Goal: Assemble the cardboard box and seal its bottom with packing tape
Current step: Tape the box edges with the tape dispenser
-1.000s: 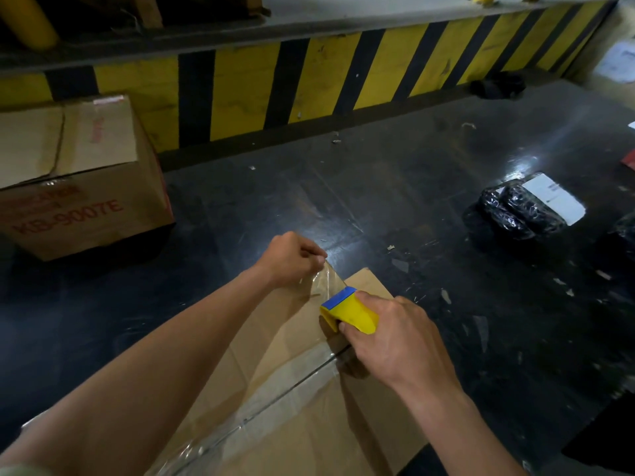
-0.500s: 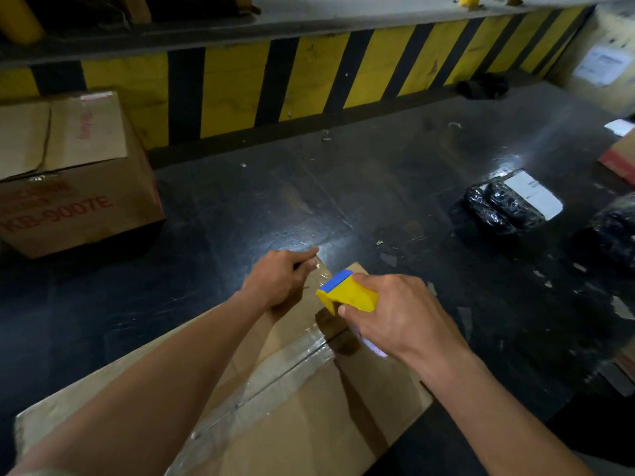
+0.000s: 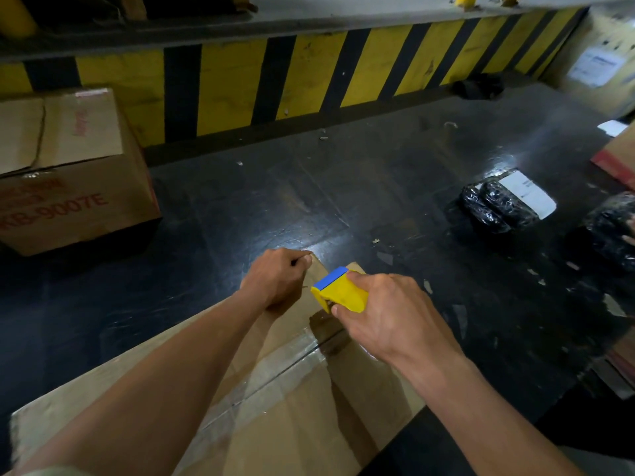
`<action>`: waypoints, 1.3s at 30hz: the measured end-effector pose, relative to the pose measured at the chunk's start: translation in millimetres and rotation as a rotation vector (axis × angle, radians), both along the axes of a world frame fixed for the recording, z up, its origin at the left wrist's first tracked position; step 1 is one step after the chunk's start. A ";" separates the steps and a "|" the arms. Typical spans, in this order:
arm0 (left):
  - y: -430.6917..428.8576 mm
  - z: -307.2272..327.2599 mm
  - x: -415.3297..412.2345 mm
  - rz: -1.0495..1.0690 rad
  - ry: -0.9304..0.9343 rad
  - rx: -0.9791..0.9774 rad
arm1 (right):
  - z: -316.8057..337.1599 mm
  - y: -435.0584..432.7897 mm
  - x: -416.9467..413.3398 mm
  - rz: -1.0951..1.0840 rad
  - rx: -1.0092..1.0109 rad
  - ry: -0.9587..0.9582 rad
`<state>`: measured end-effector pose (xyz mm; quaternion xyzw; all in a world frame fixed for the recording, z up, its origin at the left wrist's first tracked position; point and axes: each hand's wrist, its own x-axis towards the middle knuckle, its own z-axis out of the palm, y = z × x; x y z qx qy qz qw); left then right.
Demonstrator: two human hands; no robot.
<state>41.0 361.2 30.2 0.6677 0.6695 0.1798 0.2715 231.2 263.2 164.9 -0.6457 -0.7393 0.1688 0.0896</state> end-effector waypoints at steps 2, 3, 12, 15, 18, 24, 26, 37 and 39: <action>-0.5 -1.5 -0.1 0.006 0.008 0.031 | -5.4 -3.0 0.3 0.021 -0.018 -0.037; -0.8 -1.4 0.4 0.002 0.004 0.053 | -8.6 -4.9 0.3 0.023 -0.034 -0.045; -5.4 2.1 3.9 -0.004 0.019 0.099 | -16.7 -4.4 4.9 0.008 -0.080 -0.033; -3.6 1.9 2.7 0.022 0.004 0.099 | -12.2 -6.9 3.9 0.017 -0.083 -0.030; -1.7 1.6 1.1 0.043 0.041 0.079 | -2.6 -13.3 13.5 0.015 -0.093 -0.052; -6.2 1.3 6.0 0.046 0.077 0.116 | -1.2 -40.7 34.6 -0.034 -0.106 -0.055; -8.3 4.4 7.4 0.012 0.110 0.112 | -10.3 -43.9 30.0 -0.021 -0.099 -0.098; -57.8 5.6 51.3 -0.398 0.469 0.361 | -23.9 -43.5 31.3 -0.016 -0.049 -0.132; -63.2 -0.4 50.0 -0.431 0.563 0.203 | -24.8 -43.0 28.9 -0.022 -0.052 -0.124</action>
